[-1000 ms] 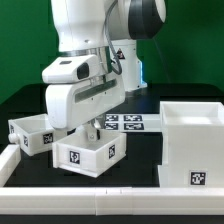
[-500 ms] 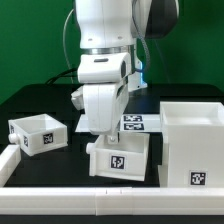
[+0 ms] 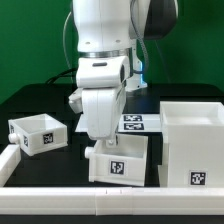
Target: Assemble drawer
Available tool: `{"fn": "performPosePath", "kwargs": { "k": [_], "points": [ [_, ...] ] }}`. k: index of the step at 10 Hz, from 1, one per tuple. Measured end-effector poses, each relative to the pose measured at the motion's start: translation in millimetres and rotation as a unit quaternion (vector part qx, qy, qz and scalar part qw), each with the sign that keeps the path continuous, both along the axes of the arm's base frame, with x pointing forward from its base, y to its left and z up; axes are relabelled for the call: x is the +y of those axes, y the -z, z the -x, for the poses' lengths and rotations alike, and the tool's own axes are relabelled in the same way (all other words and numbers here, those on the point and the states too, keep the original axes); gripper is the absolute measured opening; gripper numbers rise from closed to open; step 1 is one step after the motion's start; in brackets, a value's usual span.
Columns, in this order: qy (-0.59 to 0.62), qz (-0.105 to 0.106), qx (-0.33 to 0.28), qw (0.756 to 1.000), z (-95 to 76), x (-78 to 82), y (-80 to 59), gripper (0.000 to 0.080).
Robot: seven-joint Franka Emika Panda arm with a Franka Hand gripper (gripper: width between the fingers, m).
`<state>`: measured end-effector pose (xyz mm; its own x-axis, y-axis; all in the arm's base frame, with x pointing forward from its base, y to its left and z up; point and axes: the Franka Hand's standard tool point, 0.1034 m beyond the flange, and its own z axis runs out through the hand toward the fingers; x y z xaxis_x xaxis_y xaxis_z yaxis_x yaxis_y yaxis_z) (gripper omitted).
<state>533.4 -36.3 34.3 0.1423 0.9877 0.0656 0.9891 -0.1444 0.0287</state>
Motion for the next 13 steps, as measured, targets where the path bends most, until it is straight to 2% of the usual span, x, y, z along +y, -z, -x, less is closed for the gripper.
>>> {"fn": "performPosePath", "kwargs": {
  "k": [4, 13],
  "points": [
    [-0.011, -0.002, 0.002, 1.000, -8.4, 19.5, -0.9, 0.0040],
    [-0.019, -0.003, 0.000, 1.000, -14.0, 23.9, 0.3, 0.0040]
  ]
}}
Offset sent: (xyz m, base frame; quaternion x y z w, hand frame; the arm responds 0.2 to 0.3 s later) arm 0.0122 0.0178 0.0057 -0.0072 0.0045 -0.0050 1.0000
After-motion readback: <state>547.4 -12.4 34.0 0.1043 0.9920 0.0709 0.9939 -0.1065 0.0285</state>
